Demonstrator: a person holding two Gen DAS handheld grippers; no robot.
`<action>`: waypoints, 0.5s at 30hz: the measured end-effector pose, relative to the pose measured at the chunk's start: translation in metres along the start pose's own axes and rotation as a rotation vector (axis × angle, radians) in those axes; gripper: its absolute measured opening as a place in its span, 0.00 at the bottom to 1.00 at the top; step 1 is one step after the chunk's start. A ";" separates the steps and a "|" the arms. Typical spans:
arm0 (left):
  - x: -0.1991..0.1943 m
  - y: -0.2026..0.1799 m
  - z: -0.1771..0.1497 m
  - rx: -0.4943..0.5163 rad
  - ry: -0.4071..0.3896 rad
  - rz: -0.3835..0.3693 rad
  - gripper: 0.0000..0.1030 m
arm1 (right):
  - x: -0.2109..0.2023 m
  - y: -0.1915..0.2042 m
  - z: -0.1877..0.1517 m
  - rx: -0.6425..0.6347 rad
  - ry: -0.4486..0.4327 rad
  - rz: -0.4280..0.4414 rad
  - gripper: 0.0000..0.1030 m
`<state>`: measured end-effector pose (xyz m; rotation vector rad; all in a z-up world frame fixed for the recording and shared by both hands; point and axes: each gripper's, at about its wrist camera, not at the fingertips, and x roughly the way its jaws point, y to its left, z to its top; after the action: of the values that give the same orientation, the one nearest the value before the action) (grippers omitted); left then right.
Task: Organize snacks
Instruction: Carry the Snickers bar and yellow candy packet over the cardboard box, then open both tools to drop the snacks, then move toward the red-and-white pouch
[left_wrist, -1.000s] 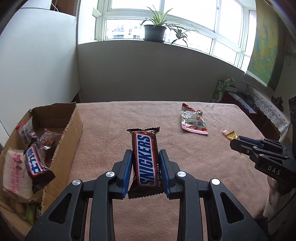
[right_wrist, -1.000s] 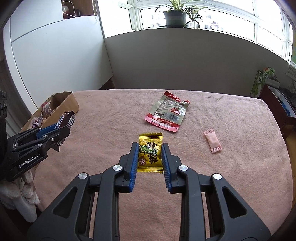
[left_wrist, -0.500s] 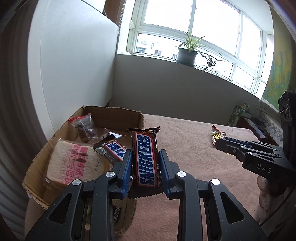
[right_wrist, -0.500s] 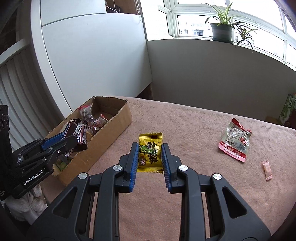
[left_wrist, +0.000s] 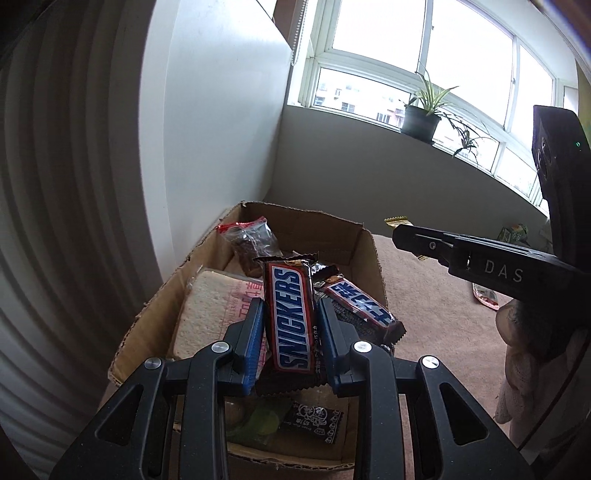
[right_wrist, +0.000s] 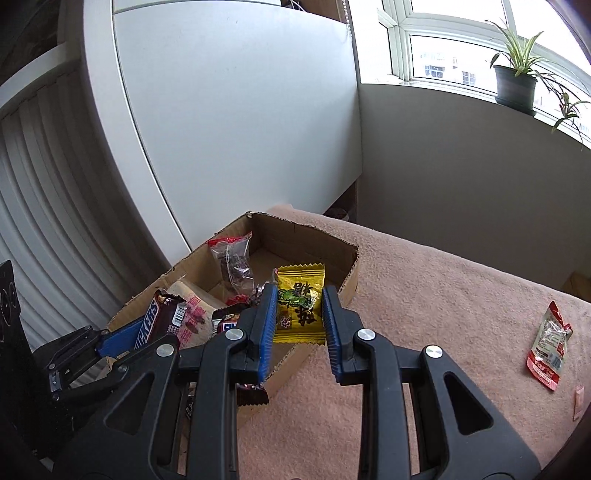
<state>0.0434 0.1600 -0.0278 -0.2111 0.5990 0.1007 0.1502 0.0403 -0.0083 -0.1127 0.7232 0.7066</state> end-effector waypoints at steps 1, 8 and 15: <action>0.001 0.003 0.000 -0.007 0.002 0.001 0.26 | 0.006 0.002 0.001 0.001 0.007 0.002 0.25; 0.006 0.014 -0.001 -0.022 0.017 0.009 0.27 | 0.035 0.010 0.005 0.010 0.036 0.018 0.25; 0.003 0.017 0.001 -0.016 0.004 0.018 0.31 | 0.043 0.016 0.005 0.008 0.023 0.013 0.63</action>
<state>0.0432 0.1768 -0.0317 -0.2211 0.6047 0.1227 0.1658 0.0775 -0.0299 -0.1096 0.7490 0.7155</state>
